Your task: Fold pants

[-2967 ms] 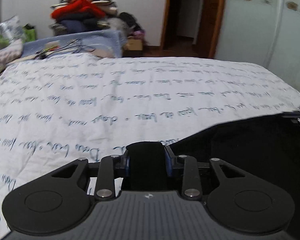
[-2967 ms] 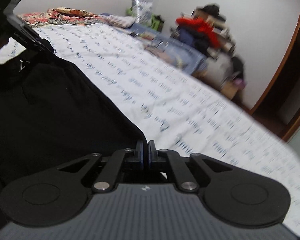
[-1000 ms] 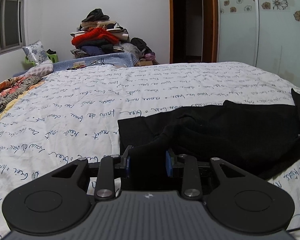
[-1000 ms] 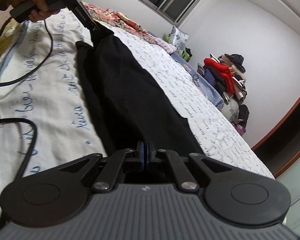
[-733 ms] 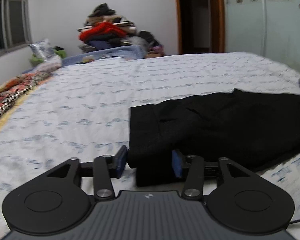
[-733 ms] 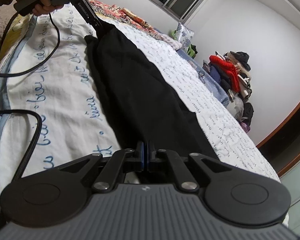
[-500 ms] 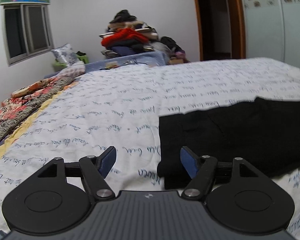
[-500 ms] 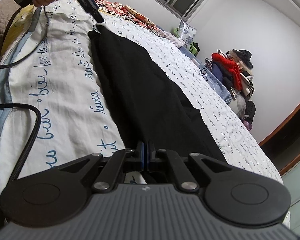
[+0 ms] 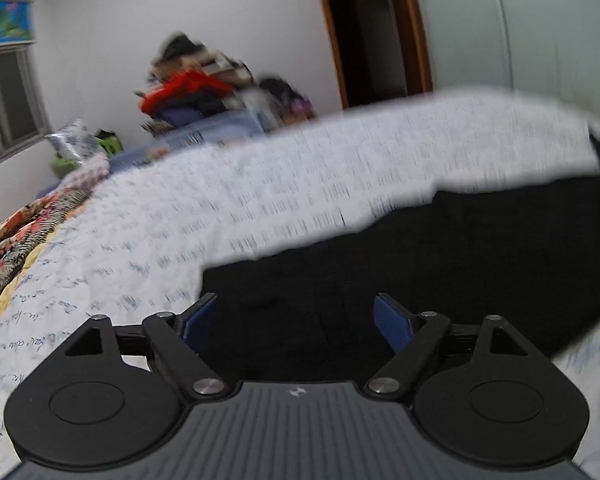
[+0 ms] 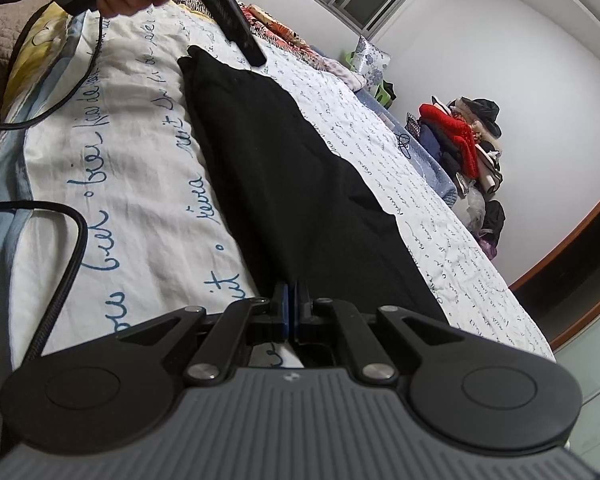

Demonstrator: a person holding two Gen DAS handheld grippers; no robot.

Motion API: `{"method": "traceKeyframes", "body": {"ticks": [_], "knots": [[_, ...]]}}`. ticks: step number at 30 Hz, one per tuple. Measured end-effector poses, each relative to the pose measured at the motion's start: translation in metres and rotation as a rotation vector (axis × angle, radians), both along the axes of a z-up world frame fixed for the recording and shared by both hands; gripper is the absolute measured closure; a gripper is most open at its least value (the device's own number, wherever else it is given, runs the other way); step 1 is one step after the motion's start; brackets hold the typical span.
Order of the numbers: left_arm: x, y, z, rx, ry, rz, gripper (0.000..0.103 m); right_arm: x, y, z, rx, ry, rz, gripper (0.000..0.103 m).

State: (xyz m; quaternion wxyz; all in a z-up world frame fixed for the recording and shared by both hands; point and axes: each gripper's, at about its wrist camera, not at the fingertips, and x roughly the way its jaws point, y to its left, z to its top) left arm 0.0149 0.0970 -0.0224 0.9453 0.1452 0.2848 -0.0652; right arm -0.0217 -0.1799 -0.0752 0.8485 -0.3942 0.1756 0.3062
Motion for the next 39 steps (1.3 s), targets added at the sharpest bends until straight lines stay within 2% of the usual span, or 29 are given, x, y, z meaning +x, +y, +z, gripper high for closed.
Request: {"method": "traceKeyframes", "body": {"ticks": [2, 5, 9, 11, 13, 16, 18, 22, 26, 28, 31, 33, 37, 39], "knots": [[0.000, -0.006, -0.015, 0.056, 0.054, -0.020, 0.019, -0.001, 0.001, -0.002, -0.015, 0.005, 0.004, 0.099], [-0.005, -0.012, -0.017, 0.084, 0.045, -0.019, 0.019, -0.001, 0.001, -0.005, -0.026, 0.019, 0.005, 0.099], [-0.004, -0.022, 0.001, 0.035, 0.020, -0.024, 0.019, 0.000, -0.002, -0.002, -0.020, 0.049, 0.002, 0.096], [0.000, -0.036, 0.012, 0.009, 0.002, -0.060, 0.019, -0.001, -0.008, 0.006, -0.023, 0.050, 0.012, 0.097], [0.002, -0.056, 0.016, -0.017, -0.011, -0.106, 0.019, 0.000, -0.017, 0.017, 0.022, 0.053, -0.002, 0.097], [0.011, -0.092, 0.014, -0.053, -0.003, -0.176, 0.019, 0.009, -0.034, 0.036, 0.136, 0.037, -0.085, 0.097], [0.017, -0.119, 0.007, -0.055, 0.017, -0.209, 0.019, 0.018, -0.040, 0.038, 0.181, 0.027, -0.163, 0.096], [0.025, -0.165, -0.015, -0.006, 0.137, -0.245, 0.019, 0.035, -0.039, 0.020, 0.129, 0.059, -0.263, 0.096], [0.010, -0.179, -0.023, 0.020, 0.103, -0.284, 0.019, 0.018, -0.039, 0.011, 0.058, 0.085, -0.226, 0.097], [0.009, -0.181, -0.019, -0.021, 0.108, -0.299, 0.019, 0.011, -0.045, 0.017, 0.089, 0.090, -0.235, 0.097], [0.013, -0.184, -0.011, -0.132, 0.129, -0.345, 0.019, 0.008, -0.066, 0.031, 0.192, 0.078, -0.299, 0.096], [0.016, -0.194, -0.009, -0.153, 0.132, -0.375, 0.019, 0.009, -0.081, 0.040, 0.246, 0.039, -0.370, 0.096], [0.027, -0.227, -0.010, -0.064, 0.066, -0.333, 0.018, 0.020, -0.110, 0.045, 0.301, -0.012, -0.520, 0.096], [0.035, -0.247, -0.012, -0.030, 0.077, -0.321, 0.017, 0.022, -0.121, 0.047, 0.321, -0.027, -0.566, 0.096]]}}
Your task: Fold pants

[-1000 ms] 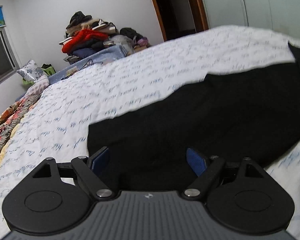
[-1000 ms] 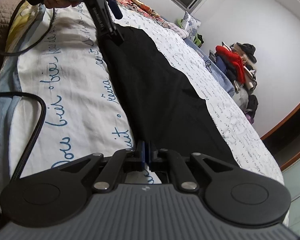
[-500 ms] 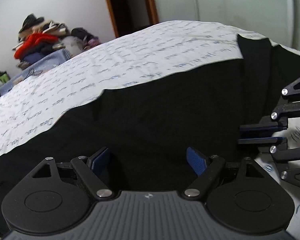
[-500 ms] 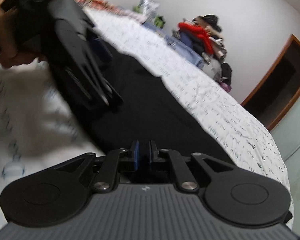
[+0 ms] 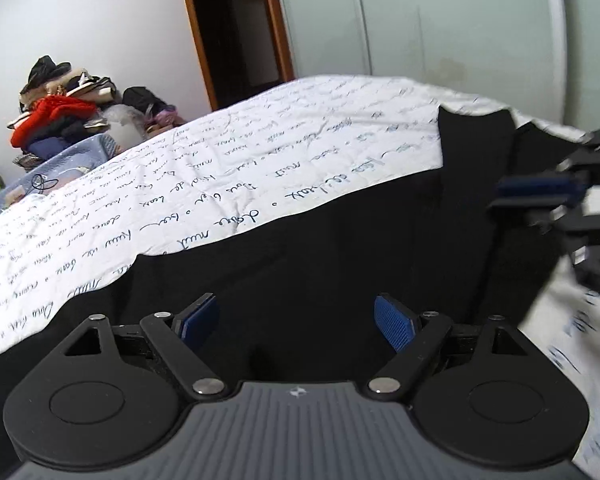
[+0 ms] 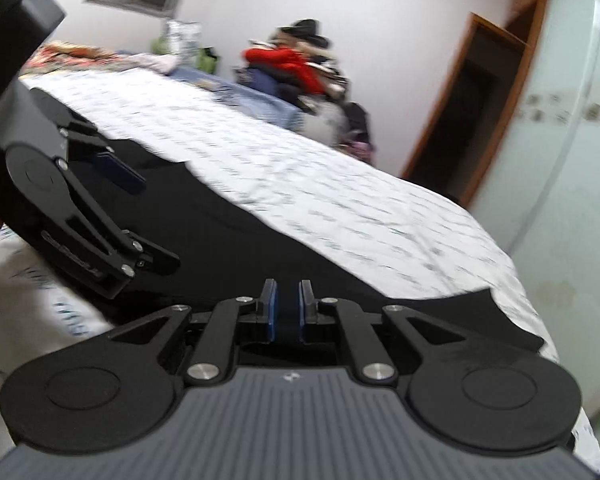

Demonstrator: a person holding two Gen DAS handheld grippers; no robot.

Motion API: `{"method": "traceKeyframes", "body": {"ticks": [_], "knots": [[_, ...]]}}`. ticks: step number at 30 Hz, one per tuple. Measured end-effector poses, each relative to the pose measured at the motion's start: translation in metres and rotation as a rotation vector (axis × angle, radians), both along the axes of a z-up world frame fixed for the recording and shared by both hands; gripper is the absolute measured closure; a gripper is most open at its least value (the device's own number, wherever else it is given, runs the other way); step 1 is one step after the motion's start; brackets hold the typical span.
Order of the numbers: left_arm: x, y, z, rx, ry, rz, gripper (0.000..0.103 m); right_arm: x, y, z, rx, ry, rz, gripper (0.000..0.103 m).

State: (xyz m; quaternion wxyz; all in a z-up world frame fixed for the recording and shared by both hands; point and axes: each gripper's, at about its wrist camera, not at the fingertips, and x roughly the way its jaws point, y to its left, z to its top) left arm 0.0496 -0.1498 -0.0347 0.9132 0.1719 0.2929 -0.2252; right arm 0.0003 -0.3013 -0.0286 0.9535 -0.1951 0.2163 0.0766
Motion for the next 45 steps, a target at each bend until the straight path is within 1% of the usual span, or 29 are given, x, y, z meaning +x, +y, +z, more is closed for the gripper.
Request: {"method": "traceKeyframes", "body": {"ticks": [3, 4, 6, 8, 9, 10, 12, 13, 14, 15, 16, 17, 18, 20, 22, 23, 24, 26, 28, 30, 31, 35, 38, 39, 40, 42, 43, 44, 45], "knots": [[0.008, -0.016, -0.004, -0.009, 0.079, -0.065, 0.017, 0.010, -0.019, 0.002, 0.006, -0.006, -0.046, 0.089], [0.008, -0.018, -0.005, -0.020, 0.096, -0.084, 0.017, 0.014, -0.022, 0.003, -0.015, -0.005, -0.049, 0.089], [0.001, -0.022, -0.006, -0.031, 0.097, -0.121, 0.017, 0.027, -0.027, 0.003, -0.072, -0.011, -0.053, 0.087], [-0.008, -0.024, -0.006, -0.031, 0.080, -0.155, 0.017, 0.042, -0.031, 0.002, -0.118, -0.006, -0.052, 0.076], [-0.012, -0.026, -0.006, -0.032, 0.074, -0.169, 0.017, 0.048, -0.032, 0.002, -0.127, -0.002, -0.048, 0.074], [-0.016, -0.027, -0.006, -0.033, 0.072, -0.184, 0.017, 0.057, -0.036, 0.002, -0.126, -0.001, -0.047, 0.068], [-0.022, -0.030, -0.006, -0.032, 0.069, -0.209, 0.017, 0.070, -0.040, 0.000, -0.120, 0.011, -0.041, 0.064], [-0.024, -0.032, -0.007, -0.030, 0.064, -0.217, 0.017, 0.075, -0.038, -0.003, -0.123, 0.020, -0.037, 0.059], [-0.026, -0.034, -0.007, -0.027, 0.060, -0.224, 0.017, 0.074, -0.036, -0.005, -0.128, 0.027, -0.038, 0.051], [-0.026, -0.037, -0.007, -0.024, 0.056, -0.231, 0.017, 0.077, -0.034, -0.008, -0.138, 0.036, -0.041, 0.045], [-0.027, -0.038, -0.008, -0.020, 0.053, -0.233, 0.017, 0.078, -0.031, -0.012, -0.151, 0.046, -0.045, 0.035], [-0.028, -0.040, -0.008, -0.017, 0.052, -0.234, 0.017, 0.079, -0.029, -0.014, -0.169, 0.058, -0.049, 0.030], [-0.028, -0.041, -0.009, -0.016, 0.052, -0.234, 0.017, 0.079, -0.028, -0.017, -0.191, 0.068, -0.051, 0.029], [-0.028, -0.040, -0.010, -0.026, 0.062, -0.229, 0.017, 0.074, -0.027, -0.021, -0.226, 0.075, -0.062, 0.023], [-0.028, -0.039, -0.010, -0.041, 0.078, -0.228, 0.017, 0.067, -0.033, -0.023, -0.246, 0.078, -0.082, 0.021], [-0.027, -0.036, -0.009, -0.051, 0.088, -0.232, 0.017, 0.063, -0.035, -0.024, -0.257, 0.081, -0.096, 0.017], [-0.027, -0.035, -0.009, -0.065, 0.101, -0.244, 0.017, 0.060, -0.037, -0.025, -0.265, 0.086, -0.106, 0.015], [-0.031, -0.032, -0.009, -0.087, 0.128, -0.275, 0.016, 0.053, -0.039, -0.029, -0.297, 0.104, -0.120, 0.014], [-0.033, -0.032, -0.008, -0.073, 0.102, -0.268, 0.016, 0.043, -0.040, -0.032, -0.328, 0.107, -0.134, 0.013], [-0.033, -0.035, -0.005, -0.046, 0.065, -0.240, 0.016, 0.036, -0.042, -0.030, -0.330, 0.096, -0.150, 0.011], [-0.032, -0.036, -0.003, -0.048, 0.055, -0.230, 0.016, 0.033, -0.042, -0.028, -0.331, 0.086, -0.160, 0.009], [-0.026, -0.032, 0.008, -0.114, 0.045, -0.194, 0.016, 0.032, -0.041, -0.019, -0.356, 0.021, -0.190, 0.005], [-0.023, -0.026, 0.014, -0.156, 0.023, -0.139, 0.016, 0.040, -0.043, -0.011, -0.313, -0.015, -0.210, 0.005], [-0.022, -0.024, 0.015, -0.171, 0.019, -0.135, 0.016, 0.043, -0.045, -0.010, -0.291, -0.023, -0.215, 0.005], [-0.021, -0.022, 0.016, -0.177, 0.018, -0.136, 0.016, 0.047, -0.047, -0.008, -0.259, -0.027, -0.219, 0.006], [-0.017, -0.020, 0.017, -0.160, 0.007, -0.122, 0.016, 0.056, -0.054, -0.009, -0.184, -0.005, -0.223, 0.013], [-0.016, -0.022, 0.016, -0.140, 0.001, -0.117, 0.014, 0.060, -0.059, -0.010, -0.140, 0.017, -0.222, 0.021], [-0.012, -0.027, 0.013, -0.111, 0.003, -0.121, 0.009, 0.064, -0.063, -0.012, -0.094, 0.038, -0.226, 0.030], [-0.011, -0.031, 0.010, -0.079, 0.010, -0.132, 0.008, 0.067, -0.068, -0.014, -0.054, 0.059, -0.234, 0.035]]}}
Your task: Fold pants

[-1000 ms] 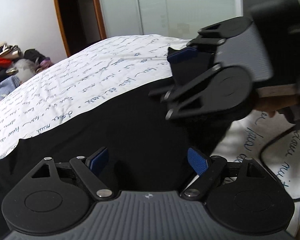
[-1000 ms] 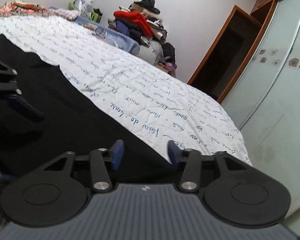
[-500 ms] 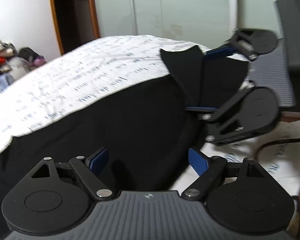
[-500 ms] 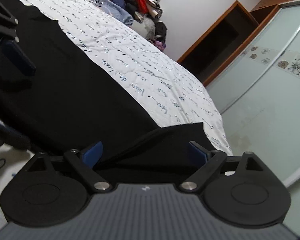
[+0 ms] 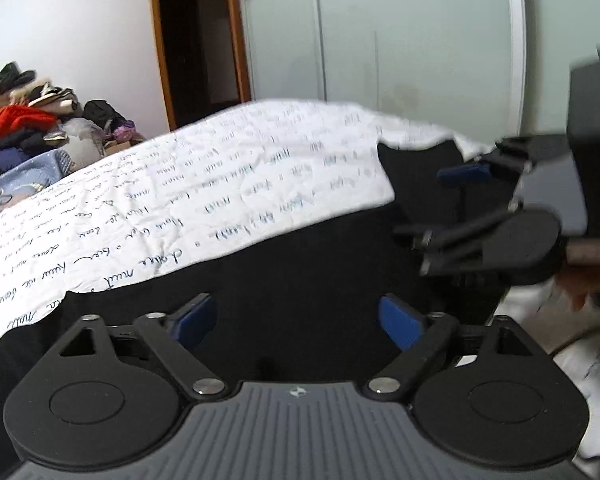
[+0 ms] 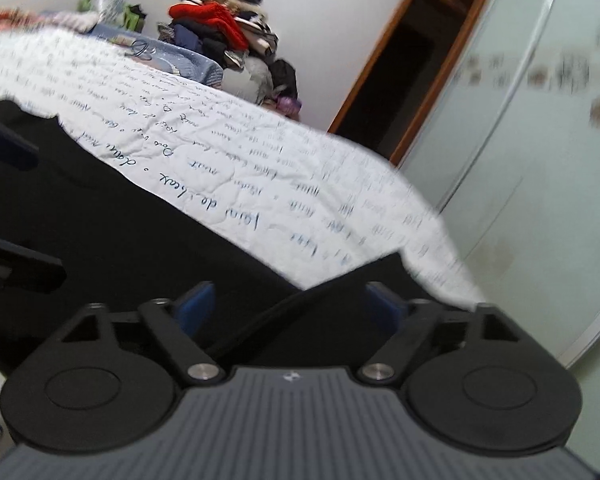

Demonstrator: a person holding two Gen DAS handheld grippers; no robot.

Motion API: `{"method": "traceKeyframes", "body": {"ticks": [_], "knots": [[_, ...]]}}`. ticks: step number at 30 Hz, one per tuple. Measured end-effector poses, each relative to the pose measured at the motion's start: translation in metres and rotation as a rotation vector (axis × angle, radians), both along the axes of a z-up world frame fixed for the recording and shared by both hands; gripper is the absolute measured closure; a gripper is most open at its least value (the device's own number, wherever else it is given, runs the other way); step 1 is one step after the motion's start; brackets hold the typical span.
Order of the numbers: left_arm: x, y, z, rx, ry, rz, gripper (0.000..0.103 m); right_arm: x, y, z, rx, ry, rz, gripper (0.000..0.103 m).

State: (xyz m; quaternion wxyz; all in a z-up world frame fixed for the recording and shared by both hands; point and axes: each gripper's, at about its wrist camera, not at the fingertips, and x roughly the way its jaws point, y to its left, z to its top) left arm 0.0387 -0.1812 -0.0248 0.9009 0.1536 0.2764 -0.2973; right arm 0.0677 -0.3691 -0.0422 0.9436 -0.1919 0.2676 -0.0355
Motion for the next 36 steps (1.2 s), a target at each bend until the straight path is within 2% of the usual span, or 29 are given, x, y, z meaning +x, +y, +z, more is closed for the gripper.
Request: {"method": "traceKeyframes", "body": {"ticks": [2, 3, 4, 7, 10, 17, 25, 30, 33, 36], "knots": [[-0.001, -0.009, -0.007, 0.049, 0.006, -0.025, 0.008, 0.004, -0.007, -0.005, 0.052, 0.031, -0.017, 0.054], [-0.004, -0.012, -0.011, 0.063, 0.006, -0.041, 0.008, 0.006, -0.009, -0.007, 0.069, 0.042, -0.021, 0.058], [-0.007, -0.015, -0.013, 0.073, 0.004, -0.060, 0.008, 0.006, -0.012, -0.008, 0.092, 0.054, -0.019, 0.066], [-0.019, -0.021, -0.017, 0.109, -0.039, -0.087, 0.008, 0.005, -0.014, -0.013, 0.143, 0.086, -0.003, 0.090], [-0.026, -0.023, -0.019, 0.136, -0.082, -0.103, 0.008, -0.002, -0.015, -0.014, 0.154, 0.082, -0.007, 0.095], [-0.027, -0.022, -0.018, 0.091, -0.051, -0.114, 0.008, -0.022, -0.029, -0.012, 0.225, 0.081, -0.044, 0.097], [-0.022, -0.038, -0.019, 0.075, -0.037, -0.142, 0.008, -0.040, -0.049, -0.013, 0.368, 0.083, -0.085, 0.097], [-0.013, -0.048, -0.023, 0.041, 0.015, -0.155, 0.008, -0.052, -0.060, -0.017, 0.446, 0.082, -0.117, 0.097], [-0.009, -0.048, -0.032, 0.015, 0.033, -0.145, 0.003, -0.057, -0.062, -0.021, 0.449, 0.094, -0.127, 0.096], [-0.005, -0.041, -0.037, -0.044, 0.059, -0.125, 0.001, -0.058, -0.062, -0.014, 0.451, 0.060, -0.133, 0.083]]}}
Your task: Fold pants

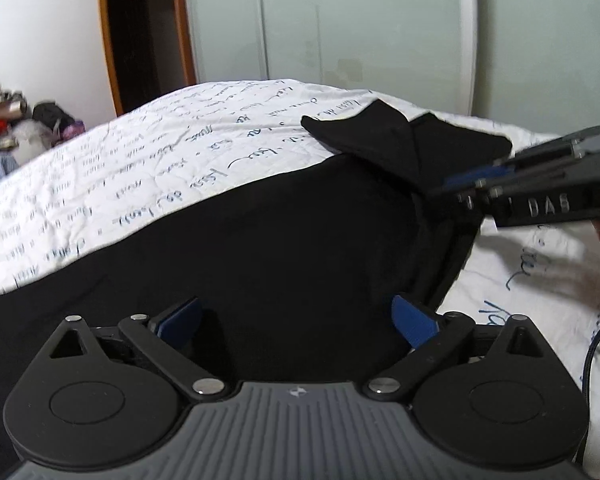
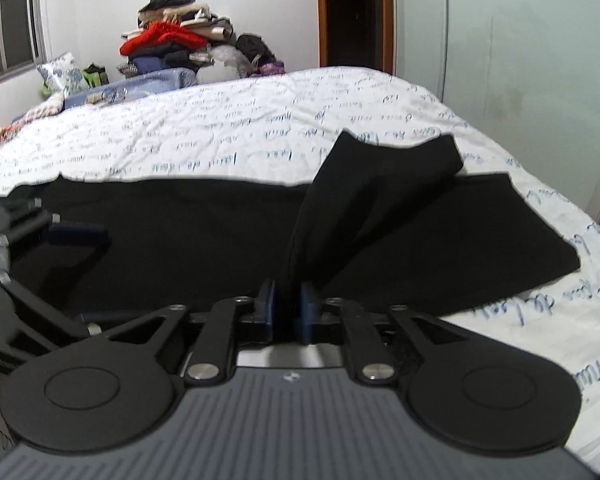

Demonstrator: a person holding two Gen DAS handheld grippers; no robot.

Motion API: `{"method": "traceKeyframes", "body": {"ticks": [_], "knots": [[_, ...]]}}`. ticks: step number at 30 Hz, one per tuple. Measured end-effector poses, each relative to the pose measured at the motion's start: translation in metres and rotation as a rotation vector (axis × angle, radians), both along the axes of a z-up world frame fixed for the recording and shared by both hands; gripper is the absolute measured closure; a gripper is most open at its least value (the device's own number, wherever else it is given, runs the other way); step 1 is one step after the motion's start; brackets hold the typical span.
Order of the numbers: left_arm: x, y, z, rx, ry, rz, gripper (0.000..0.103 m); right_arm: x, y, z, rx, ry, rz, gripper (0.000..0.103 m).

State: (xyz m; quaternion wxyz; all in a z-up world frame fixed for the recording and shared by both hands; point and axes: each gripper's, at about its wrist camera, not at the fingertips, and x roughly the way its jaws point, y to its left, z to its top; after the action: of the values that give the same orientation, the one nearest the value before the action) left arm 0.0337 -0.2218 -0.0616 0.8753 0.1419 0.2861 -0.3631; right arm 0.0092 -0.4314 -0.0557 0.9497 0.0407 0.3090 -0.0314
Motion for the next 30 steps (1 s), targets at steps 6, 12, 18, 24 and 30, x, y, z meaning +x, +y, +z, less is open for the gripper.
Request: {"method": "traceKeyframes", "body": {"ticks": [6, 12, 18, 24, 30], "knots": [[-0.001, 0.004, -0.003, -0.031, -0.002, 0.012, 0.000, 0.035, 0.012, 0.021, -0.230, -0.057, -0.018, 0.066], [0.000, 0.003, -0.003, -0.036, 0.008, 0.015, 0.000, 0.112, 0.022, 0.022, -0.513, -0.032, 0.011, 0.065], [0.002, 0.005, -0.003, -0.044, 0.015, 0.015, 0.000, 0.191, -0.006, 0.009, -0.447, 0.120, 0.008, 0.061], [0.005, 0.009, -0.002, -0.064, 0.024, 0.013, 0.000, 0.201, -0.021, -0.004, -0.420, 0.173, -0.035, 0.095], [-0.005, 0.019, 0.019, -0.218, -0.021, -0.085, 0.000, 0.165, -0.035, 0.022, -0.334, 0.050, -0.088, 0.099]]}}
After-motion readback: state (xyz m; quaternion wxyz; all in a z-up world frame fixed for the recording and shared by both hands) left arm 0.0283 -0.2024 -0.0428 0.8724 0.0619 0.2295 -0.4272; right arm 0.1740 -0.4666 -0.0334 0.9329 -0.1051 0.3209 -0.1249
